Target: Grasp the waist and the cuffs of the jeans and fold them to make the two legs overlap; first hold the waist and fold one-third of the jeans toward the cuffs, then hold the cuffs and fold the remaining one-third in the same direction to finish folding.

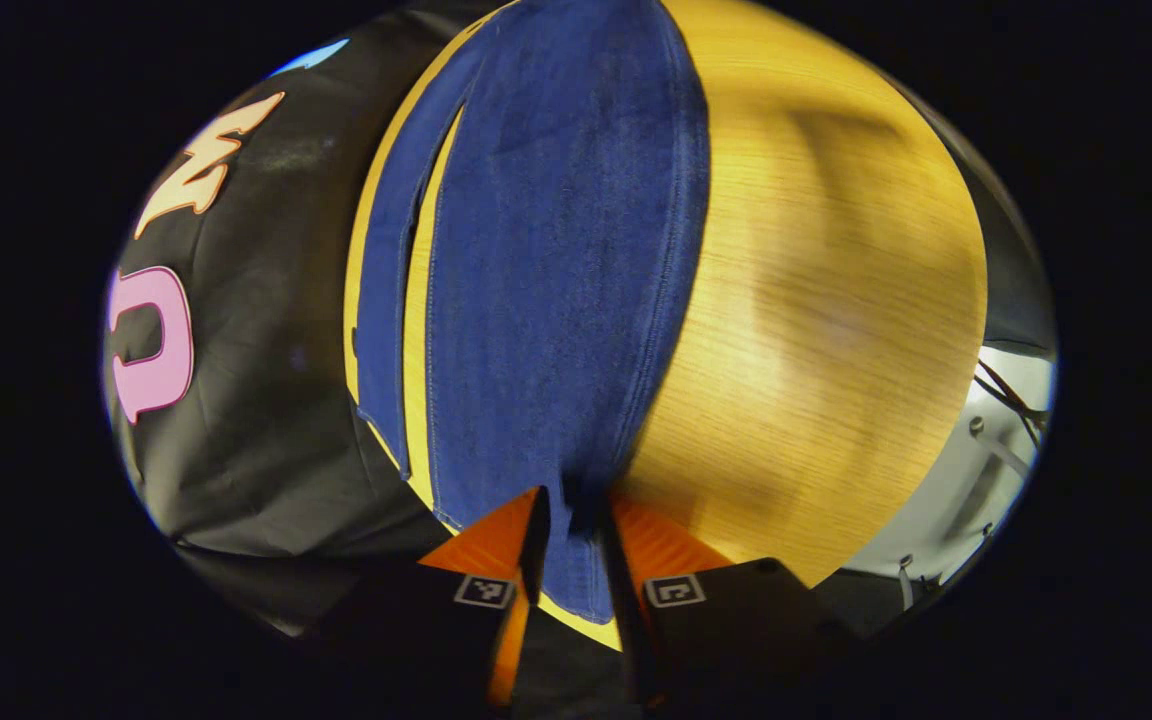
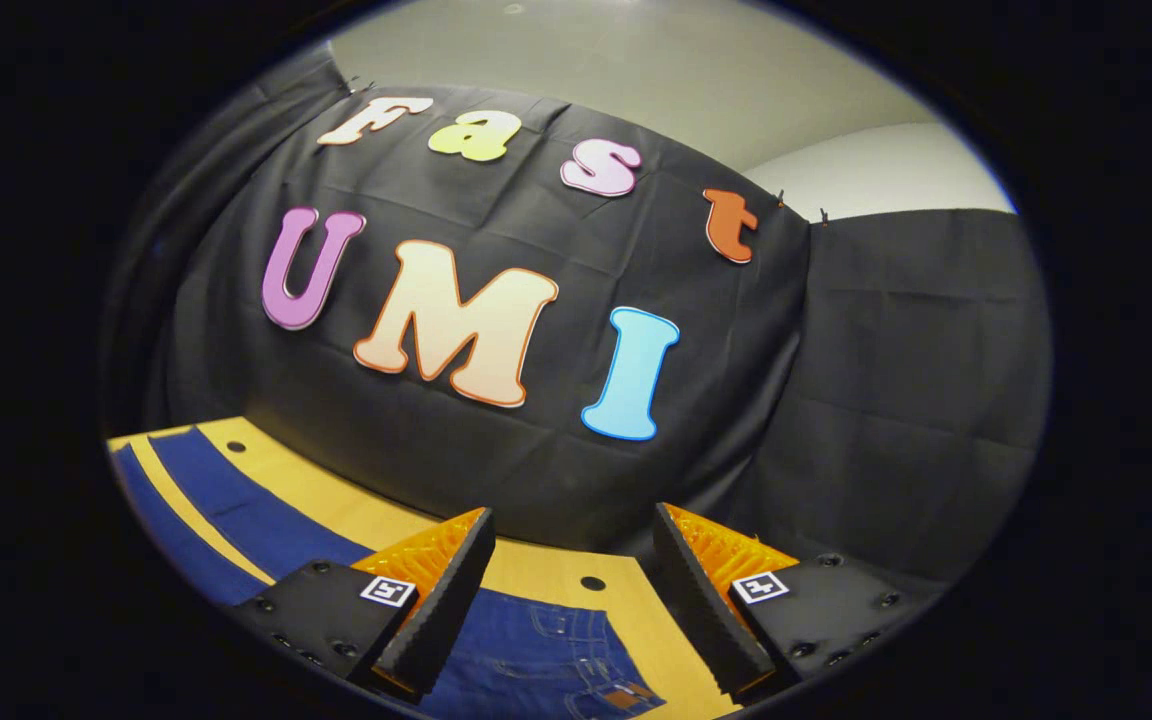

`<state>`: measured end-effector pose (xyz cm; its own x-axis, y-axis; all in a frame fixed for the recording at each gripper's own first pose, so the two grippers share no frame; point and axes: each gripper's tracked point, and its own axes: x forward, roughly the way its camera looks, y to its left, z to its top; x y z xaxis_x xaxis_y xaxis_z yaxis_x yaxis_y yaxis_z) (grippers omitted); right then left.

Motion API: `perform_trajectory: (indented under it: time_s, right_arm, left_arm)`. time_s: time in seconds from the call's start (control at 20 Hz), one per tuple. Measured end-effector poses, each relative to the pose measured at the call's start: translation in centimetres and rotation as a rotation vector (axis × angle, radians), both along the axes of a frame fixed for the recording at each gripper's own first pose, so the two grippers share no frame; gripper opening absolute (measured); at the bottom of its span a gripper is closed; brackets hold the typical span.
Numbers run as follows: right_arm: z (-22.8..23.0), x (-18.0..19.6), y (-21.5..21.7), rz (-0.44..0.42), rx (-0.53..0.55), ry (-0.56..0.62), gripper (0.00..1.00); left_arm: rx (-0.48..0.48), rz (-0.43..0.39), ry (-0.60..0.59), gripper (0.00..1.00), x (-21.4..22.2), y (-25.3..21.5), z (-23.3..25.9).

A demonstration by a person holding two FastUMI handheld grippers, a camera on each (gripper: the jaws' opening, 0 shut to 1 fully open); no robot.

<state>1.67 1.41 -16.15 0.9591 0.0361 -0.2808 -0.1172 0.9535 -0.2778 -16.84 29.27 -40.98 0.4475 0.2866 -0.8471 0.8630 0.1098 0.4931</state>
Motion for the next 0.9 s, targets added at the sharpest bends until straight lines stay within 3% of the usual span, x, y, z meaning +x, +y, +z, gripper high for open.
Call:
perform_trajectory:
  time_s: [0.05, 0.1, 0.15, 0.2, 0.35, 0.65, 0.9]
  right_arm:
    - [-0.5, -0.5, -0.1, 0.019, -0.011, 0.012, 1.0]
    - [-1.2, -1.1, -0.4, 0.046, -0.035, 0.026, 0.99]
    - [-2.1, -1.8, -1.0, 0.073, -0.084, 0.04, 0.99]
    - [-3.1, -2.5, -1.9, 0.107, -0.149, 0.053, 1.0]
    - [-7.3, -5.7, -3.6, 0.236, -0.346, 0.123, 0.99]
    - [-14.7, -11.8, -6.3, 0.436, -0.547, 0.276, 0.98]
    - [-22.7, -17.3, -6.1, 0.653, -0.677, 0.449, 0.99]
  left_arm:
    - [-0.002, 0.022, -0.005, 0.27, -0.3, 0.2, 0.0]
    - [-0.009, 0.04, -0.006, 0.13, -0.6, 0.2, -0.1]
    - [-0.009, 0.046, -0.02, 0.11, -0.7, 0.2, -0.1]
    - [0.004, 0.052, -0.04, 0.03, -0.7, 0.3, -0.1]
    - [0.039, 0.018, -0.077, 0.01, -0.6, 0.0, 0.2]
    - [0.03, 0.062, -0.076, 0.0, -0.8, 0.2, -0.2]
    - [0.077, 0.074, -0.084, 0.0, -0.8, 0.2, 0.3]
